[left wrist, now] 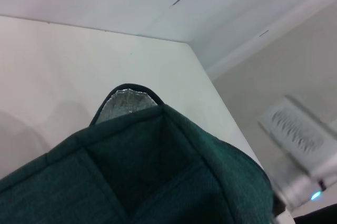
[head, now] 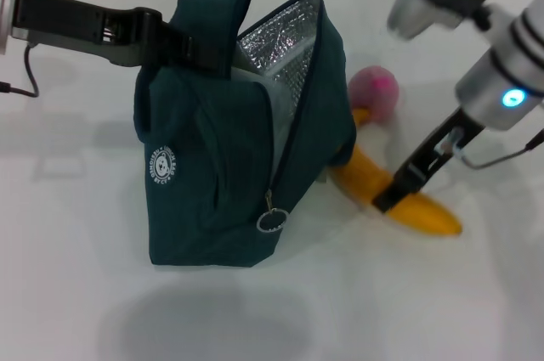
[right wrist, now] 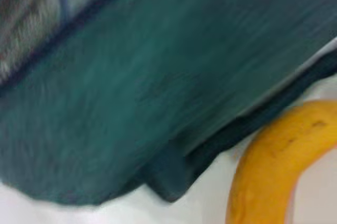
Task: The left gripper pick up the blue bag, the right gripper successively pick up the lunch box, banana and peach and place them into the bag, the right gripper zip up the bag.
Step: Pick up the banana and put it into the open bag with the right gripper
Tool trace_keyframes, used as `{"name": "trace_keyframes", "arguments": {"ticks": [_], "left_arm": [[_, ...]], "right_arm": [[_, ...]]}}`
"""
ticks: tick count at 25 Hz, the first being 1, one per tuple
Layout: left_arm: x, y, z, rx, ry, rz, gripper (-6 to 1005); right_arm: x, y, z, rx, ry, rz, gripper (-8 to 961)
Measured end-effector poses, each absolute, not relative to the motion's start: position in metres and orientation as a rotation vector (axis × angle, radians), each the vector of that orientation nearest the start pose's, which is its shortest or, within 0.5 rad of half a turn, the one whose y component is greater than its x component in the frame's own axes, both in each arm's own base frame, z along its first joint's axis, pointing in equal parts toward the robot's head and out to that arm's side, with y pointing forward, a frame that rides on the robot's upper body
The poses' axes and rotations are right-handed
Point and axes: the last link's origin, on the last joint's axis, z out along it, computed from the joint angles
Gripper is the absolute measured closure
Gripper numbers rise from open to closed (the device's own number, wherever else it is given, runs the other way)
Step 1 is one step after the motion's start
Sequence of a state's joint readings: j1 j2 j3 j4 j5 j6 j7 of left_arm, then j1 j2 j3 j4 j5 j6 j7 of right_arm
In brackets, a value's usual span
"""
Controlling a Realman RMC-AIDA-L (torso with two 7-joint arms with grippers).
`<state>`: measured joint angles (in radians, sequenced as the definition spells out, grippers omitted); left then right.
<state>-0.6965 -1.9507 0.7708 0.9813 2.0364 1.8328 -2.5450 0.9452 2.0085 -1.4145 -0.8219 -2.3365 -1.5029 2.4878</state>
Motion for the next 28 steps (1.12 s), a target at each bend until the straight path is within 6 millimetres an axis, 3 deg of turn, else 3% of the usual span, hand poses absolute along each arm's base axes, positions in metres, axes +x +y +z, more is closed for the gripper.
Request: {"name": "trace_keyframes", "arguments": {"ticks": [12, 20, 25, 28], "left_arm": [[-0.180, 0.365, 0.084, -2.687, -1.610, -0.542, 963], [-0.180, 0.365, 0.084, -2.686, -1.615, -0.543, 964], [-0.179, 0.365, 0.084, -2.684, -1.621, -0.552, 964], [-0.180, 0.363, 0.084, -2.695, -1.639, -0.569, 964]], "right_arm": [[0.158, 0.406, 0.042, -2.700, 1.129, -0.043, 510], [0.161, 0.403, 0.064, -2.702, 1.134, 0.250, 526], [0.150, 0.391, 0.088, -2.733, 1.012, 0.677, 527], [0.147, 0.383, 0.093, -2.733, 0.925, 0.870, 527]]}}
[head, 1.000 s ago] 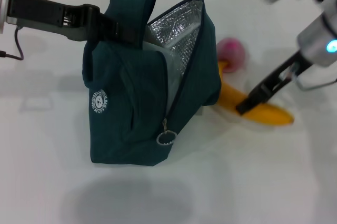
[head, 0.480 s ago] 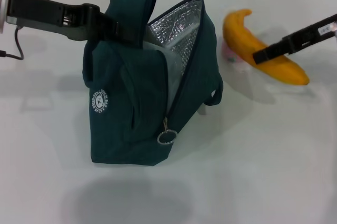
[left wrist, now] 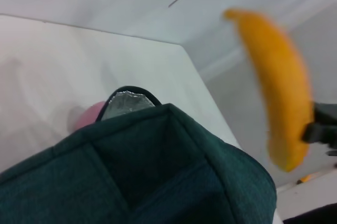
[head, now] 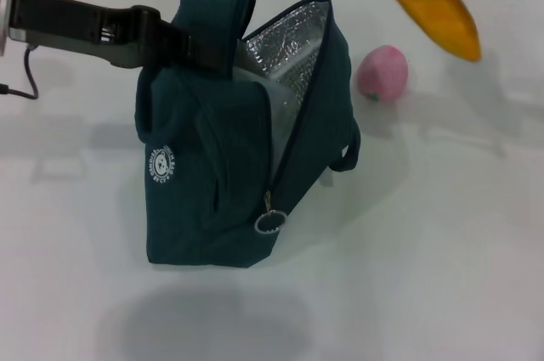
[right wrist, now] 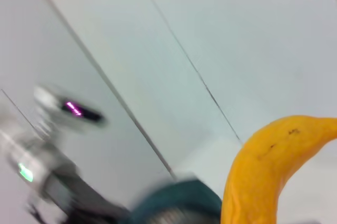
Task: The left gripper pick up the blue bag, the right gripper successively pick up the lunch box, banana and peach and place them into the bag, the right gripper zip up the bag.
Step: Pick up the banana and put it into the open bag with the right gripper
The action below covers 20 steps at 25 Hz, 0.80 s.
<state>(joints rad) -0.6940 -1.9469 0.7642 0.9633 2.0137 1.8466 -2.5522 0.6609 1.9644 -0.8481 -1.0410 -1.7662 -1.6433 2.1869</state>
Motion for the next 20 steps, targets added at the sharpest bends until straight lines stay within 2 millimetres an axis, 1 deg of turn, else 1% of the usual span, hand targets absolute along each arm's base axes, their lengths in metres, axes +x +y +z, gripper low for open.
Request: {"name": "trace_keyframes", "arguments": {"ticks": [3, 7, 10, 13, 16, 17, 20], "left_arm": [[-0.182, 0.362, 0.084, -2.694, -1.655, -0.578, 964], [-0.185, 0.360, 0.083, -2.691, -1.665, -0.580, 964], [-0.186, 0.360, 0.082, -2.690, -1.669, -0.582, 964], [-0.188, 0.359, 0.082, -2.690, -1.669, -0.583, 964], [-0.188, 0.359, 0.080, -2.693, -1.667, -0.584, 964], [-0.188, 0.358, 0.080, -2.694, -1.665, -0.585, 964], [-0.191, 0.357, 0.078, -2.690, -1.683, -0.587, 964]], "right_arm": [[0.143, 0.377, 0.087, -2.732, 0.864, 1.053, 527], [0.135, 0.372, 0.065, -2.745, 0.793, 1.264, 527], [0.128, 0.372, 0.046, -2.765, 0.776, 1.373, 527], [0.123, 0.372, 0.026, -2.792, 0.745, 1.419, 527], [0.122, 0.369, 0.008, -2.801, 0.738, 1.438, 527], [0.123, 0.368, 0.000, -2.802, 0.746, 1.439, 527], [0.123, 0.365, -0.018, -2.812, 0.736, 1.414, 527]]}}
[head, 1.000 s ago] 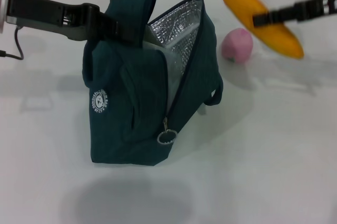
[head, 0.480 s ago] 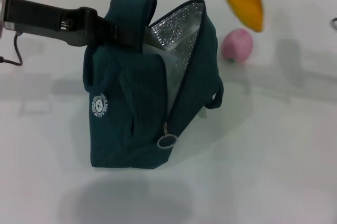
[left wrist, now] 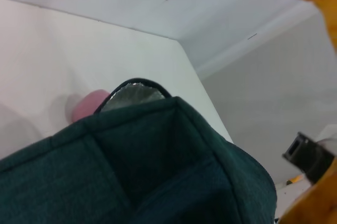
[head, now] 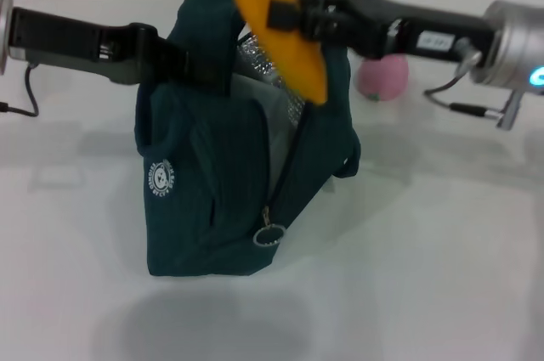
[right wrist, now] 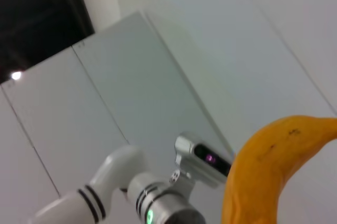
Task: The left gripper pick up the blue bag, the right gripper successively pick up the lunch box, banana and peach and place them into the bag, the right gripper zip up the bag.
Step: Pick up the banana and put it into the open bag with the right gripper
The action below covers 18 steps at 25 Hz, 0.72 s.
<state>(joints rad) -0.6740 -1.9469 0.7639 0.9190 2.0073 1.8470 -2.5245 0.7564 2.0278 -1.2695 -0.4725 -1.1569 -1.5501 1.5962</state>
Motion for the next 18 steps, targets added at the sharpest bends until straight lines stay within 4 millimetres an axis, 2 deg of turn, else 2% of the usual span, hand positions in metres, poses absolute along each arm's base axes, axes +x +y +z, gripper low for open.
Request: {"name": "trace_keyframes", "arguments": {"ticks": [7, 18], "left_arm": [[-0.194, 0.357, 0.077, -2.691, -1.695, -0.592, 963], [-0.194, 0.357, 0.077, -2.697, -1.685, -0.596, 964]], "right_arm": [[0.119, 0.352, -0.050, -2.868, 0.659, 1.340, 528], [0.132, 0.345, -0.062, -2.850, 0.618, 1.280, 528]]}}
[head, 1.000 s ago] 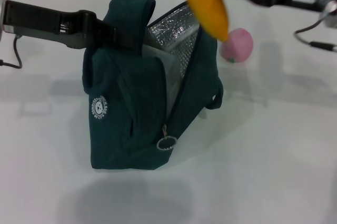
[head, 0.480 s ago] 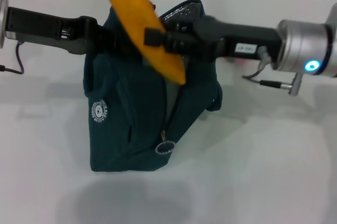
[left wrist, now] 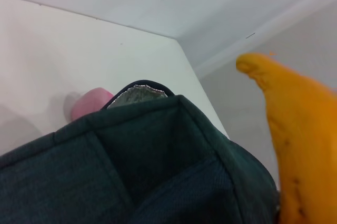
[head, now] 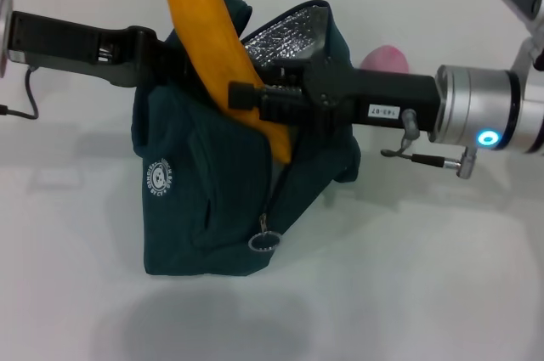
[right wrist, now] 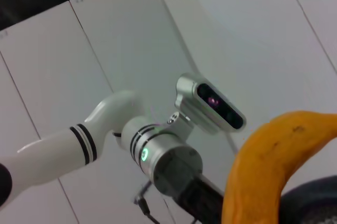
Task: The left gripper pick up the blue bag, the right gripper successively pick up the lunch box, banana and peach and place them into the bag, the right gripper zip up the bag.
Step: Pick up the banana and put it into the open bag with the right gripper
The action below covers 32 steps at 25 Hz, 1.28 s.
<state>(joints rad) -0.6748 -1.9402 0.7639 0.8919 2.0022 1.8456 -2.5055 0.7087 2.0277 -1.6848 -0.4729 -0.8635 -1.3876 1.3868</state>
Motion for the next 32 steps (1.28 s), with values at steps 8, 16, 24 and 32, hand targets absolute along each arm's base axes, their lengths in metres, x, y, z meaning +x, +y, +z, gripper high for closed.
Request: {"name": "trace_keyframes", "arguments": {"ticks": [8, 16, 24, 32], "left_arm": [[-0.194, 0.356, 0.077, -2.699, -1.687, -0.601, 963], [-0.193, 0.357, 0.077, -2.705, -1.684, -0.598, 963], [-0.192, 0.356, 0.076, -2.709, -1.685, -0.596, 963], [-0.193, 0.356, 0.076, -2.711, -1.687, -0.591, 963]], "right_arm": [[0.141, 0.339, -0.059, -2.786, 0.536, 1.324, 528], [0.139, 0.336, -0.060, -2.777, 0.486, 1.351, 528], [0.139, 0.327, -0.070, -2.776, 0.401, 1.350, 528], [0.140, 0.329, -0.064, -2.702, 0.352, 1.396, 529]]}}
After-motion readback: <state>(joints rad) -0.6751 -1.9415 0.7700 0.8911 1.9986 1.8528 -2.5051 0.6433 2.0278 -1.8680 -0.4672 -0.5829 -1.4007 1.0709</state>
